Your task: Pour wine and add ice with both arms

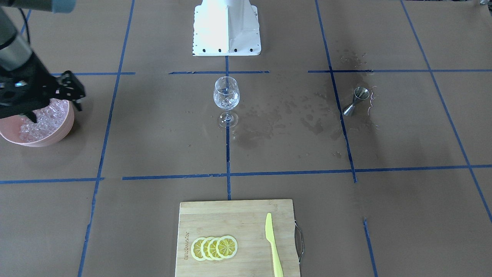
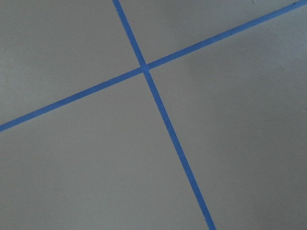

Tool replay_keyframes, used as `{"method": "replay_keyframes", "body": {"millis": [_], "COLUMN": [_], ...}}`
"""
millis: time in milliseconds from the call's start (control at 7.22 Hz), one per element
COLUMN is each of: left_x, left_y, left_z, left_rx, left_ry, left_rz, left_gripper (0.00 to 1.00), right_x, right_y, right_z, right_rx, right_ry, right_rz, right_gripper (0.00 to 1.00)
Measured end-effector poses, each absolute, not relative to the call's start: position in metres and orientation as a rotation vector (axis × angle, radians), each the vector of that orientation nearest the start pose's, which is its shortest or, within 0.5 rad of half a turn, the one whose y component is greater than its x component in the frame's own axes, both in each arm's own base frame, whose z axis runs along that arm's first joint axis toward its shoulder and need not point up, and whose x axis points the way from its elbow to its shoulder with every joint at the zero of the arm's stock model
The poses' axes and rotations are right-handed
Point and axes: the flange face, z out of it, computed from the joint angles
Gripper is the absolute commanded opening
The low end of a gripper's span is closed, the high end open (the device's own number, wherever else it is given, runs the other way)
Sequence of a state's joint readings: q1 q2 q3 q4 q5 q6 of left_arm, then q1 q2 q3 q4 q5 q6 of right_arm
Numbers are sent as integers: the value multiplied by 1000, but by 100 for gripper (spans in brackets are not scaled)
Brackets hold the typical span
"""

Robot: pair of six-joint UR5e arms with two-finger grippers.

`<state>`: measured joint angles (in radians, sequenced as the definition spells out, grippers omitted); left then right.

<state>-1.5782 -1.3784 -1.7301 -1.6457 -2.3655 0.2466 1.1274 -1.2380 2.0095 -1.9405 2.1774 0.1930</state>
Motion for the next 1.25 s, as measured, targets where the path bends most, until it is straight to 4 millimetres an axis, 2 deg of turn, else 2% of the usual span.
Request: {"method": "replay_keyframes", "body": {"millis": [277,554,693,831,970,1108,1247], "left_x": [-67,-67,-67,-66,-65,-65,-65], "left_y": [-411,-413,-413,-414,-415,-415,-415], "left_z": [658,650,647,645,645,645,645], "left_rx": [100,110,119,123,123,123,123], "left_ry": [792,793,792,791,789,790,790], "left_rz": [174,169,174,178,181,182,182], "left_gripper": [100,100,100,100,100,100,100], "right_x": [-69,11,45,74,96,111,118], "right_y": [-527,-517,-501,-475,-450,-438,-438], "right_z": [417,509,563,627,676,699,701], "right_rx": [169,144,144,145,152,164,169], "right_ry": [-684,-679,-678,-677,-677,-675,-668], "right_rz": [-466,-515,-497,-450,-405,-363,-309], "right_gripper": [100,100,100,100,100,100,100]}}
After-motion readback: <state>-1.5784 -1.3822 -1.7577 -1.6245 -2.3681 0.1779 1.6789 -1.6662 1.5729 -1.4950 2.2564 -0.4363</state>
